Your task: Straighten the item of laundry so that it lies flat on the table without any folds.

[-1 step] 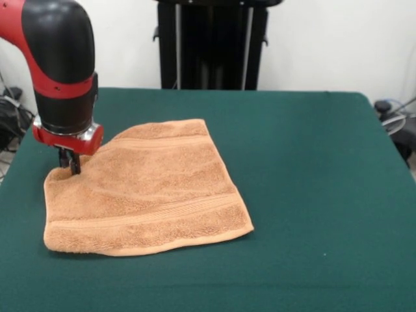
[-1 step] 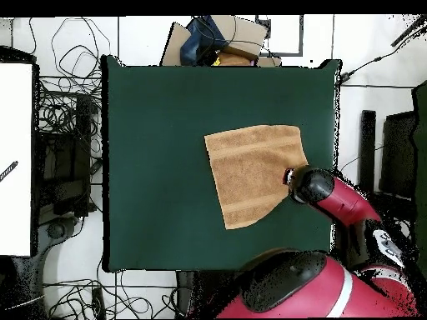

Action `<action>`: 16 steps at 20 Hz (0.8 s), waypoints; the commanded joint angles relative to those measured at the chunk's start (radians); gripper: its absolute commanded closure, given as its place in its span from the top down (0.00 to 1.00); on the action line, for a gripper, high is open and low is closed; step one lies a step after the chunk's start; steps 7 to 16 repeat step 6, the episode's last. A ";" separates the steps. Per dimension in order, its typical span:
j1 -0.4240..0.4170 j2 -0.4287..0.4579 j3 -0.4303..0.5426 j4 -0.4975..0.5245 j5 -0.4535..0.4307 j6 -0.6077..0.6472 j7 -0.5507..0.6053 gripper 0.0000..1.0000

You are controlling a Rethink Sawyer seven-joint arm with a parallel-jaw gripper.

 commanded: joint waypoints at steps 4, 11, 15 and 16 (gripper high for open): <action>0.022 0.116 0.064 -0.035 0.012 -0.097 0.198 0.00; 0.024 0.114 0.061 -0.034 0.014 -0.095 0.201 0.00; 0.024 0.114 0.061 -0.034 0.014 -0.095 0.201 0.00; 0.024 0.114 0.061 -0.034 0.014 -0.095 0.201 0.00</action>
